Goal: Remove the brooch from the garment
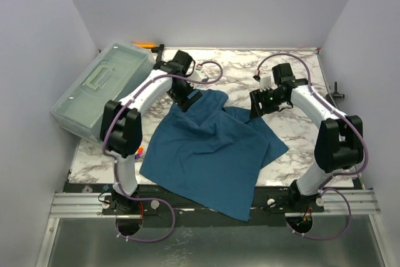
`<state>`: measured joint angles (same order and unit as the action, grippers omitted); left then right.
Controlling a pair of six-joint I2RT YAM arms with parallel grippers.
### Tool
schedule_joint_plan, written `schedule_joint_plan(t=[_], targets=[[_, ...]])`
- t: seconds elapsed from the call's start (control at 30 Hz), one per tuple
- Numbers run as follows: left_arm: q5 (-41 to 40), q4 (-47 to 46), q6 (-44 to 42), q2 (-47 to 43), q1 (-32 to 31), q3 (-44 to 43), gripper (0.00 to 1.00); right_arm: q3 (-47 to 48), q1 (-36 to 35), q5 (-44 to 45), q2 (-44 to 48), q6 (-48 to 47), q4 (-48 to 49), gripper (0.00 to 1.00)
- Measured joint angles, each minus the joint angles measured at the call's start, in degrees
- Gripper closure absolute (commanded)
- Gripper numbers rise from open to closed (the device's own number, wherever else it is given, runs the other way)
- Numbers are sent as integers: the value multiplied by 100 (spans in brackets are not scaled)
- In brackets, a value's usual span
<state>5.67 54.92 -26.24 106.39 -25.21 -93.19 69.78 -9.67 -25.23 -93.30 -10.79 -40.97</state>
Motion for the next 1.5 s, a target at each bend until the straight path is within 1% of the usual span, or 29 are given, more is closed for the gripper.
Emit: schedule_joint_plan(t=[0.13, 0.3, 0.43, 0.53, 0.6, 0.73, 0.83, 0.9, 0.97, 1.03, 1.27, 1.37, 1.5], targets=[[9, -66, -125, 1198, -4, -992, 21, 94, 0, 267, -455, -125, 4, 37], [66, -81, -131, 2345, 48, -2212, 22, 173, 0, 442, -815, -149, 96, 37], [225, -96, -136, 2809, 81, -2754, 22, 317, 0, 503, -1172, -140, 219, 38], [247, -98, -136, 3053, 83, -3029, 25, 358, 0, 564, -1373, -144, 315, 40], [212, -109, -122, 3263, 83, -3139, 31, 363, 0, 632, -1464, -153, 361, 46], [83, -105, -85, 3362, 83, -3187, 47, 389, 0, 831, -1593, -236, 426, 64], [-63, -81, -46, 3368, 111, -3187, 60, 402, 2, 1045, -1622, -350, 476, 86], [-138, -57, -31, 3373, 118, -3189, 67, 400, 7, 1233, -1622, -457, 492, 99], [-258, -9, -13, 3399, 166, -3233, 70, 396, 39, 1375, -1622, -575, 494, 99], [-356, 44, -15, 3438, 251, -3303, 71, 396, 157, 1495, -1622, -658, 501, 100], [-791, 133, 7, 3558, 621, -3506, 71, 476, 999, 1891, -1655, -1016, 540, 100], [-911, 232, 76, 3748, 671, -3851, 73, 680, 1213, 2072, -1799, -1117, 551, 99], [-1001, 308, 162, 4096, 671, -4448, 77, 1139, 1314, 2238, -2135, -1196, 605, 99]])
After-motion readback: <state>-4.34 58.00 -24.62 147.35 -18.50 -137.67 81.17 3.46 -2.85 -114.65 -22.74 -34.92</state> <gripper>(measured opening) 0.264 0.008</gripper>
